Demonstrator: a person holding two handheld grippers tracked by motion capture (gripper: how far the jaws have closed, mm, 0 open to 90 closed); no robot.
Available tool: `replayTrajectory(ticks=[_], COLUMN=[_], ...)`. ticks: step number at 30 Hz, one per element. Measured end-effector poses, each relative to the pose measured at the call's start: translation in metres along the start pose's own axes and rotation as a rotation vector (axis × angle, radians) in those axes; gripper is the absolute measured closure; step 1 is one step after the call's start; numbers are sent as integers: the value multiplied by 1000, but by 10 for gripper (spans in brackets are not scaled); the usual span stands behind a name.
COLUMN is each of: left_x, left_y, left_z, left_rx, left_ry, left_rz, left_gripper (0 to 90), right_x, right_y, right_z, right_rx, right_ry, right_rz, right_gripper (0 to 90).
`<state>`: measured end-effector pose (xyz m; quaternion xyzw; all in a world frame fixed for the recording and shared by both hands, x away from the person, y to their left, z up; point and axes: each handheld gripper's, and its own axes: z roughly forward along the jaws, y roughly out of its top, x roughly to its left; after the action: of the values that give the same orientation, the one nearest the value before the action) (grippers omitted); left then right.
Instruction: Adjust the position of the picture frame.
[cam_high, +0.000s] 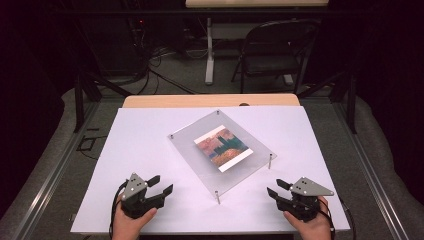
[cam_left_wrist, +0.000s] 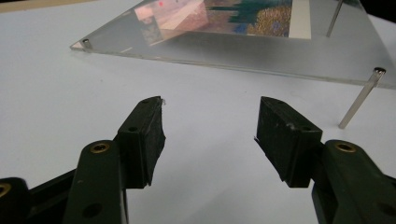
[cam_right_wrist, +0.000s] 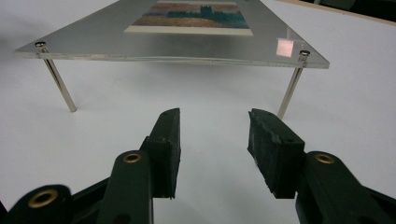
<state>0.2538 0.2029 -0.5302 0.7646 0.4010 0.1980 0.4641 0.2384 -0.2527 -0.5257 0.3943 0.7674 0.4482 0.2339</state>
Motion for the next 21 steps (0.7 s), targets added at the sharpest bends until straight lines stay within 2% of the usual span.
replayTrajectory(ticks=[5, 6, 9, 13, 18, 21], left_x=[-2, -1, -1, 0, -2, -3], left_y=[0, 0, 0, 0, 1, 1], left_z=[0, 1, 0, 0, 0, -1], left_rx=[20, 16, 17, 9, 3, -8], left_ry=[-11, -26, -28, -44, -35, -41], left_rz=[-1, -15, -23, -65, -79, -81], left_gripper=[440, 446, 450, 479, 503, 511], right_x=[-3, -4, -5, -3, -4, -8], right_y=[0, -1, -1, -1, 1, 0], right_z=[1, 1, 1, 1, 1, 0], right_rx=[11, 21, 22, 9, -3, 1], right_ry=[22, 27, 28, 9, -13, 13], right_rz=[21, 28, 36, 35, 43, 81], right_gripper=[556, 556, 557, 551, 550, 588])
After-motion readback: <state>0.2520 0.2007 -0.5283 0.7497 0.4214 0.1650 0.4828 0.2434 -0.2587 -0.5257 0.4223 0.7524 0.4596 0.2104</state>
